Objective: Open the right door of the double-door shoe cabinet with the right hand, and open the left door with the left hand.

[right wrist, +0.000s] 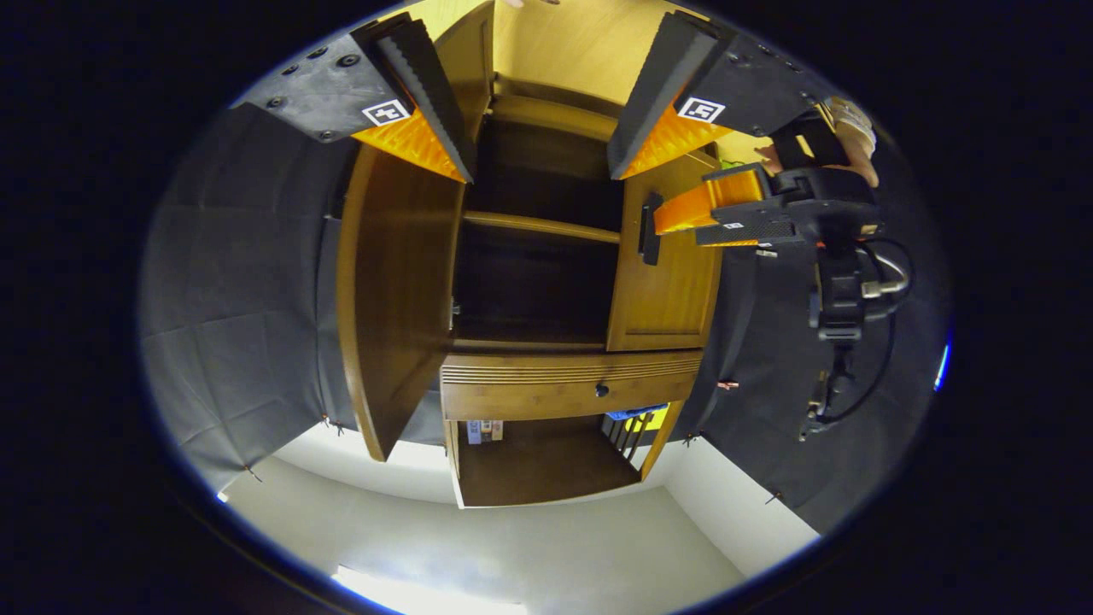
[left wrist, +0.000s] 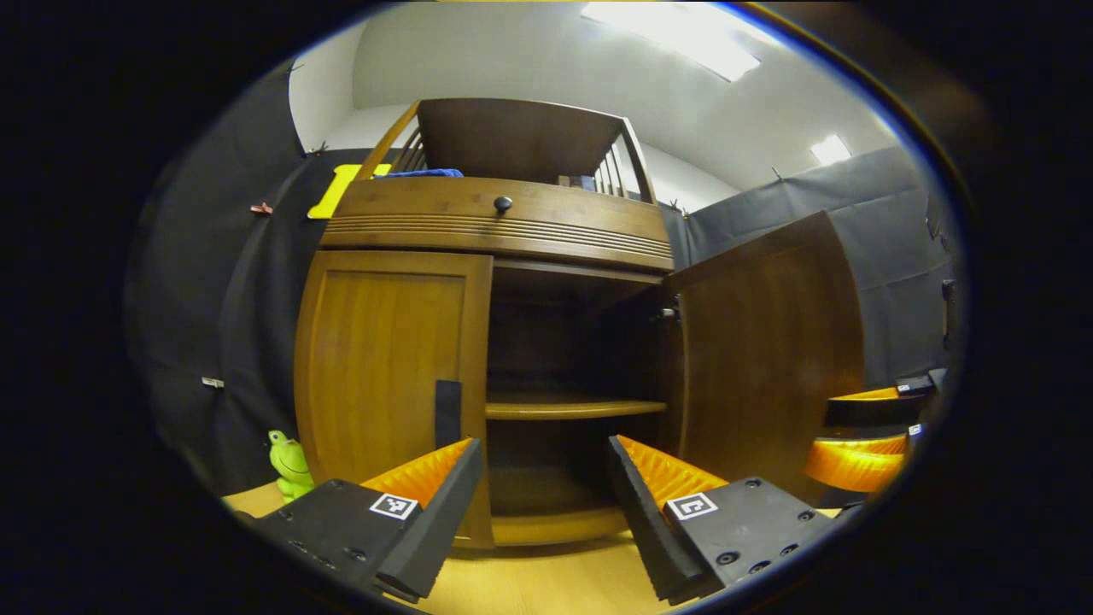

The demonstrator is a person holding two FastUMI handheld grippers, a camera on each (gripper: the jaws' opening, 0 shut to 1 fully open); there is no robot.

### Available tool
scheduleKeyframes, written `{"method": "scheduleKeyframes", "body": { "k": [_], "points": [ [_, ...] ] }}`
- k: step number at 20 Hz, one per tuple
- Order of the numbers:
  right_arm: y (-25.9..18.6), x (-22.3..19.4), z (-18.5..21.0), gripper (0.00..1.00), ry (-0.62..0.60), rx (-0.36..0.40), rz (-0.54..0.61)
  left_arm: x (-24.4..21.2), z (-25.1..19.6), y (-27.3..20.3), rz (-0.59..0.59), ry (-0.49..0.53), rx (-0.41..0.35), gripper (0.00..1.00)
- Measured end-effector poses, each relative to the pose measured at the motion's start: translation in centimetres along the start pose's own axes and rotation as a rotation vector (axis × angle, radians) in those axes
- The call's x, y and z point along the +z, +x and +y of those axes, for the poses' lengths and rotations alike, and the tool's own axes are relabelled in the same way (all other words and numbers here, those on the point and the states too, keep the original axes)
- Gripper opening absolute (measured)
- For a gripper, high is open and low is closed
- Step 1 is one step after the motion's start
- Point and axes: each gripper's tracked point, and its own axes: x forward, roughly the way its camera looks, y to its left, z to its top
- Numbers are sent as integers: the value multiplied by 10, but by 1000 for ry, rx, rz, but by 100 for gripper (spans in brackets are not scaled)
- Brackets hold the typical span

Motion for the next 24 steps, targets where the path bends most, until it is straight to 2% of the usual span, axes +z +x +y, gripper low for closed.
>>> {"method": "scheduleKeyframes", "body": {
  "k": [2, 3, 4, 6, 9, 13, 14, 15, 16, 19, 20, 22, 23, 24],
  "points": [
    [10, -4, 7, 99, 7, 26, 3, -4, 19, 18, -17, 18, 41, 90],
    [13, -6, 10, 97, 7, 33, 2, -8, 27, 26, -30, 17, 51, 87],
    [18, -8, 12, 97, 9, 38, -2, -12, 33, 36, -33, 11, 48, 90],
    [25, -12, 15, 96, 21, 50, -14, -28, 44, 55, -5, -6, 41, 88],
    [35, -22, 20, 97, 44, 67, -20, -49, 69, 83, 22, -30, 69, 88],
    [50, -32, 19, 97, 44, 72, -8, -69, 96, 115, 41, 23, 126, 82],
    [53, -33, 20, 99, 43, 74, -6, -76, 97, 120, 52, 30, 121, 77],
    [56, -32, 21, 97, 41, 77, -9, -83, 99, 125, 58, 32, 115, 75],
    [59, -33, 22, 98, 38, 82, -11, -87, 100, 130, 61, 29, 112, 66],
    [65, -39, 23, 95, 21, 87, -6, -93, 99, 138, 68, -1, 101, 65],
    [66, -41, 23, 96, 18, 87, -1, -92, 95, 139, 61, -22, 84, 55],
    [68, -46, 21, 99, 21, 82, 11, -92, 94, 141, 61, -2, 79, 35],
    [69, -47, 21, 97, 25, 79, 15, -92, 95, 140, 64, 1, 79, 37],
    [70, -48, 21, 98, 28, 78, 20, -93, 95, 139, 71, -8, 78, 33]
  ]
}}
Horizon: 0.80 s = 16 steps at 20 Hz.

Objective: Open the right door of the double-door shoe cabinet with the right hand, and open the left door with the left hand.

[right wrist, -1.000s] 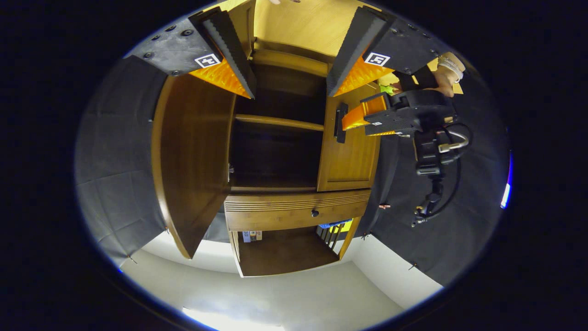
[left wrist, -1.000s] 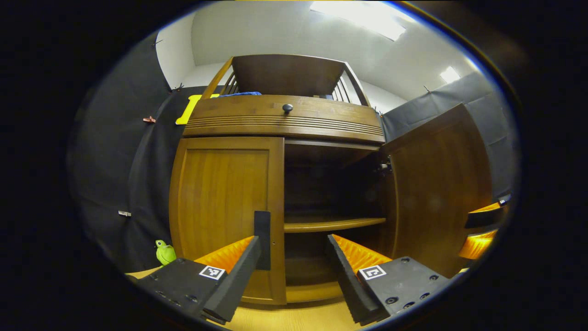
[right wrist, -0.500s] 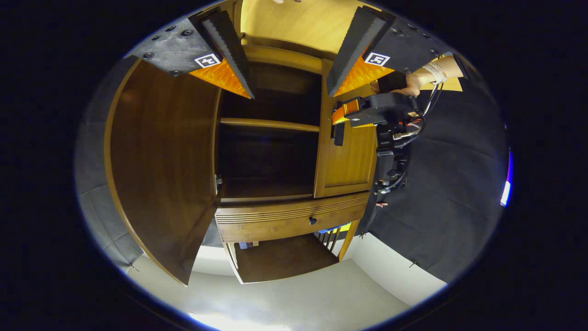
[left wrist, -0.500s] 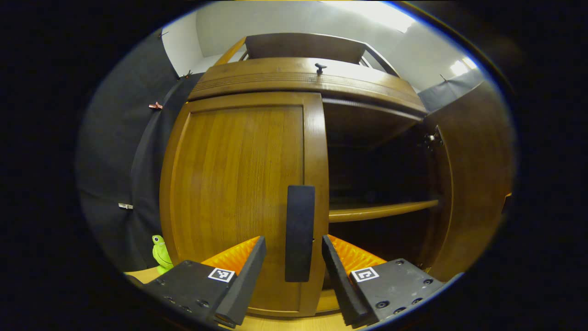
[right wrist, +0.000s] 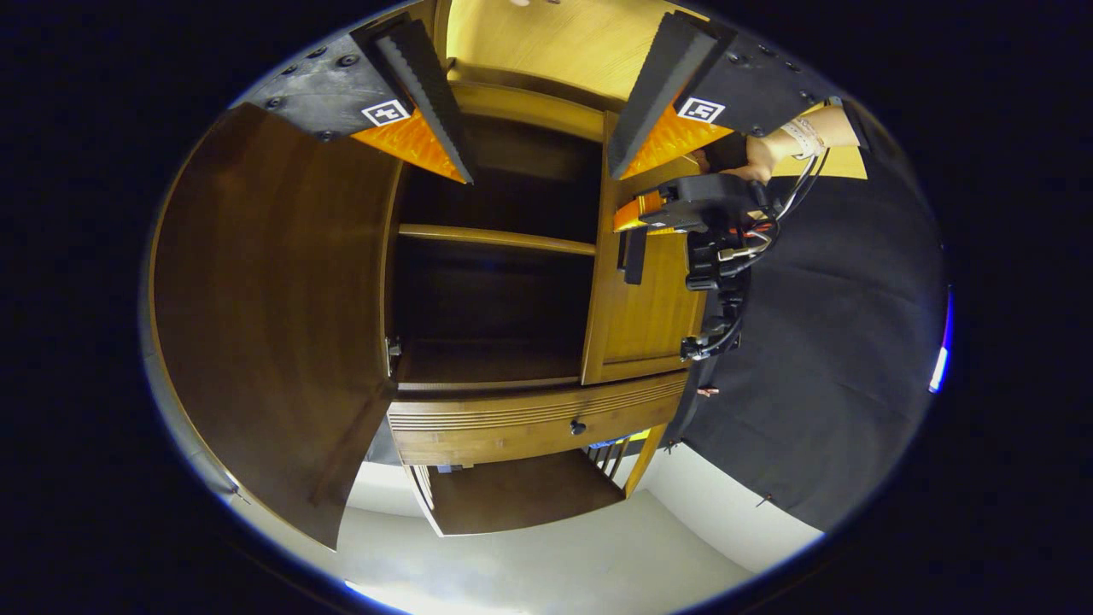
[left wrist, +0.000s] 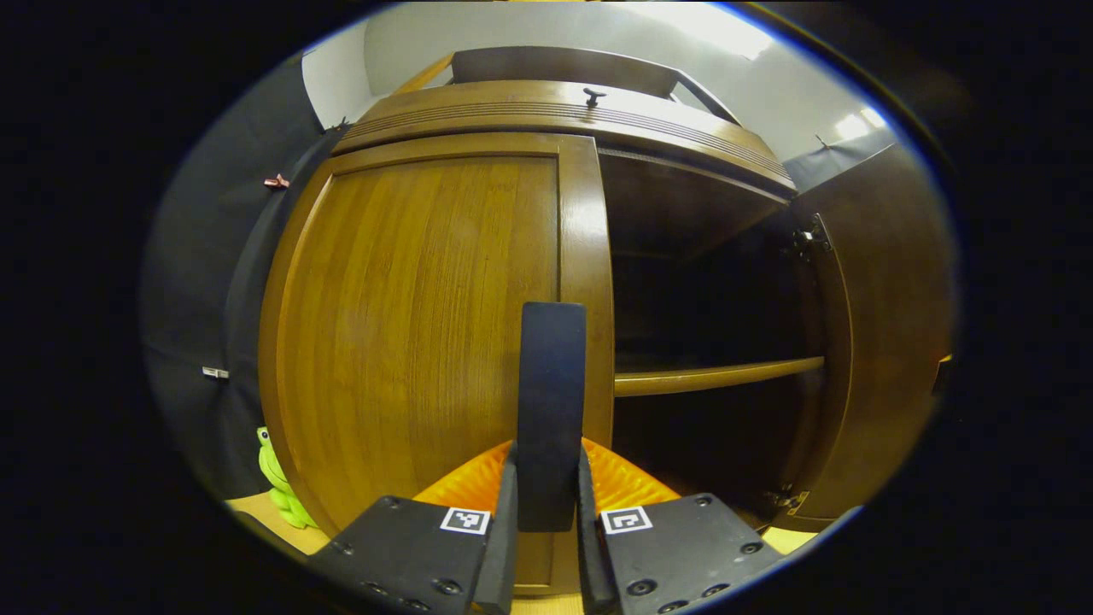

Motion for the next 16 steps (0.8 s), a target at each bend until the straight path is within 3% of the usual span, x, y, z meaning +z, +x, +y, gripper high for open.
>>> {"method": "scheduleKeyframes", "body": {
  "k": [6, 16],
  "points": [
    [-10, 4, 7, 97, -42, 5, 4, 3, 1, -11, 21, -24, -13, 30],
    [-25, 8, 29, 96, -35, 25, 8, 8, 13, -78, 76, -68, -56, 30]
  ]
}}
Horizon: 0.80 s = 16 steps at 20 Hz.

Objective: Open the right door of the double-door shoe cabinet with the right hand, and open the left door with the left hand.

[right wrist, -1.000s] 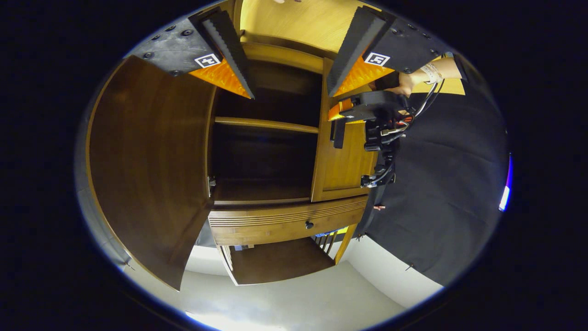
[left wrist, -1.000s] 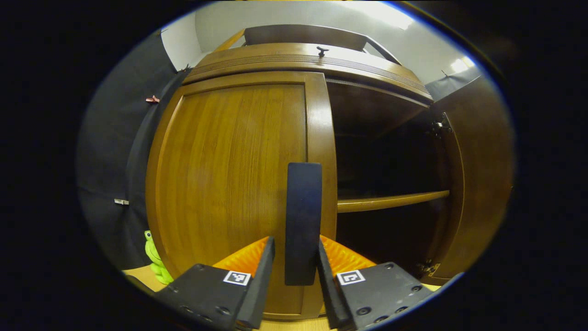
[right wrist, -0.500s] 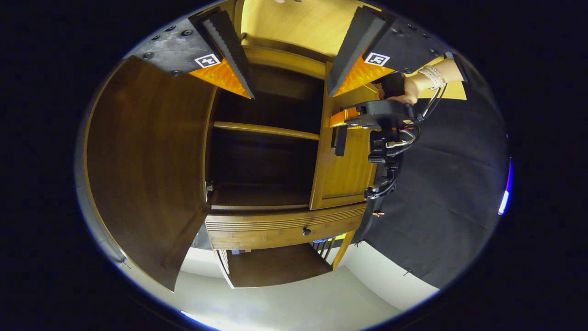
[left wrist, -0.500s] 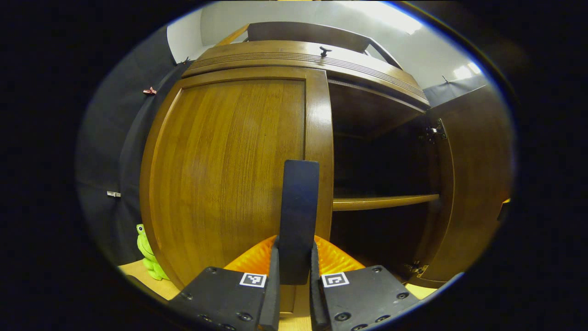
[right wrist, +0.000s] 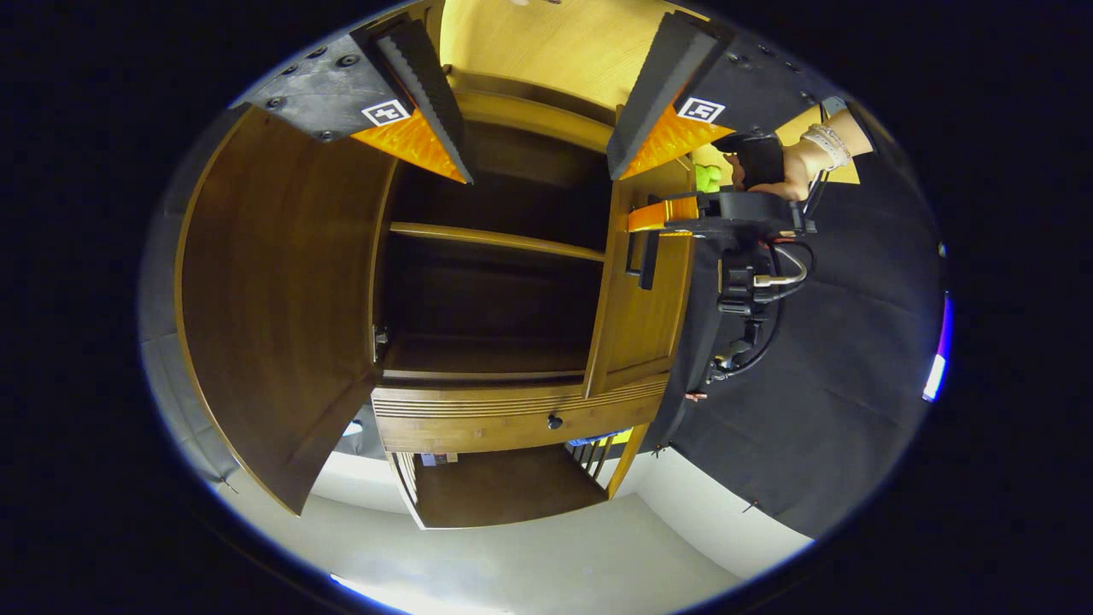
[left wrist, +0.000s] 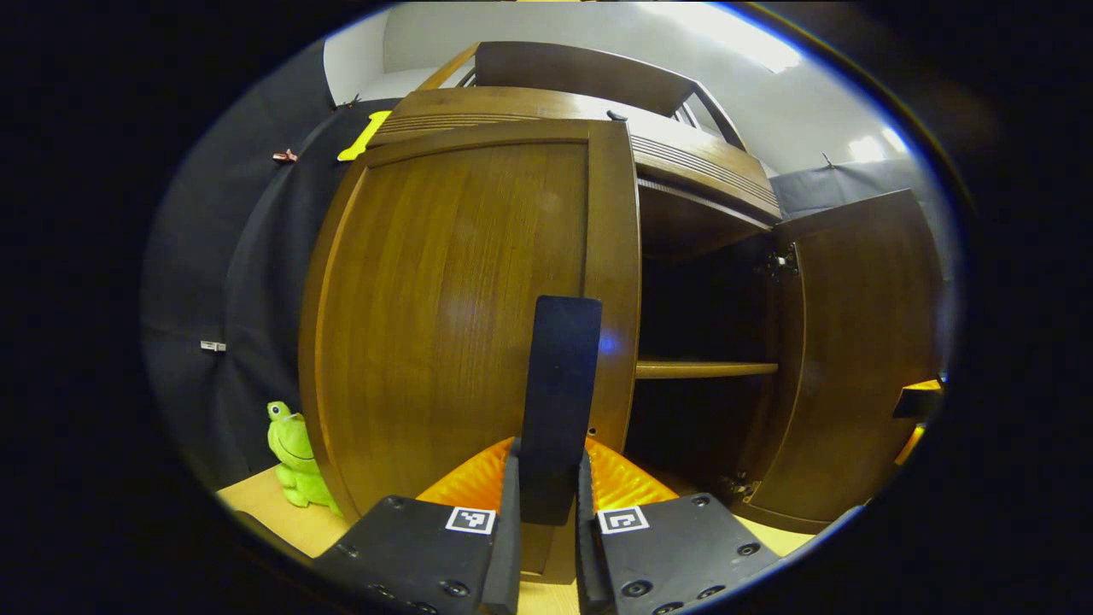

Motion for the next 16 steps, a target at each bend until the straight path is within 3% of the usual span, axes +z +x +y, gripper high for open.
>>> {"method": "scheduleKeyframes", "body": {
  "k": [4, 16],
  "points": [
    [-5, 2, 13, 99, 6, 6, 5, 1, 9, -28, 7, -11, 5, 30],
    [-13, 7, 75, 98, 39, 85, 6, 10, 55, -105, 13, -21, 65, 27]
  ]
}}
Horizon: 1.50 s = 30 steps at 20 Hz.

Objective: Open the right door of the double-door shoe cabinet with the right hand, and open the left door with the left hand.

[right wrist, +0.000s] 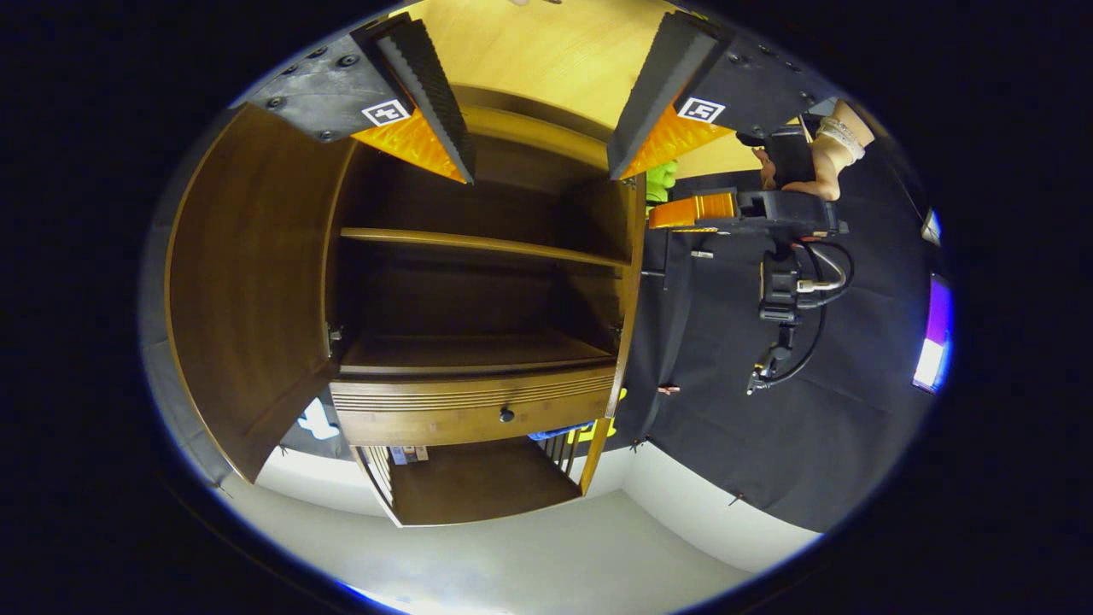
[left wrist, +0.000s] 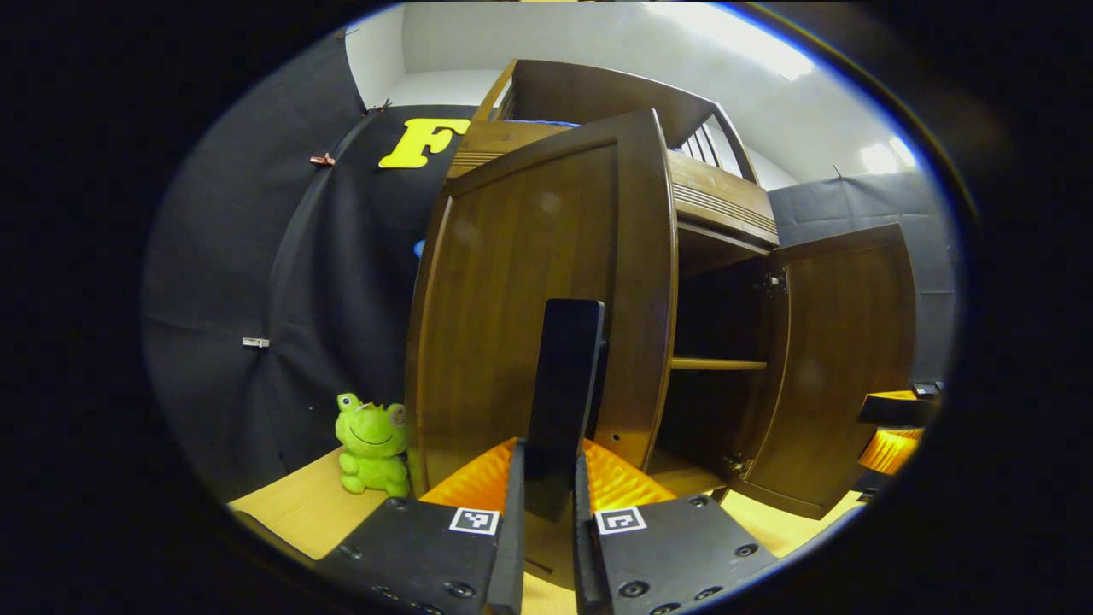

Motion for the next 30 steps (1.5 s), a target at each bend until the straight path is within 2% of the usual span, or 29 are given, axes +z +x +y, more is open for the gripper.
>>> {"method": "scheduleKeyframes", "body": {
  "k": [9, 13, 14, 15, 21, 23, 30],
  "points": [
    [4, 0, 25, 96, 8, 32, 7, 4, 36, -29, -7, 28, 65, 22],
    [7, -3, 35, 96, 31, 45, 9, 6, 60, -43, -11, 46, 123, 19],
    [8, -5, 39, 96, 39, 55, 14, 7, 66, -46, -13, 44, 138, 15],
    [9, -8, 45, 97, 45, 68, 21, 8, 73, -48, -15, 42, 154, 16],
    [14, -18, 60, 98, 54, 112, 48, 11, 105, -65, -17, 43, 260, 6],
    [16, -18, 60, 96, 61, 118, 50, 9, 108, -72, -14, 31, 275, 7],
    [11, -13, 59, 98, 65, 116, 40, 22, 116, -101, -41, 130, 401, 5]
  ]
}}
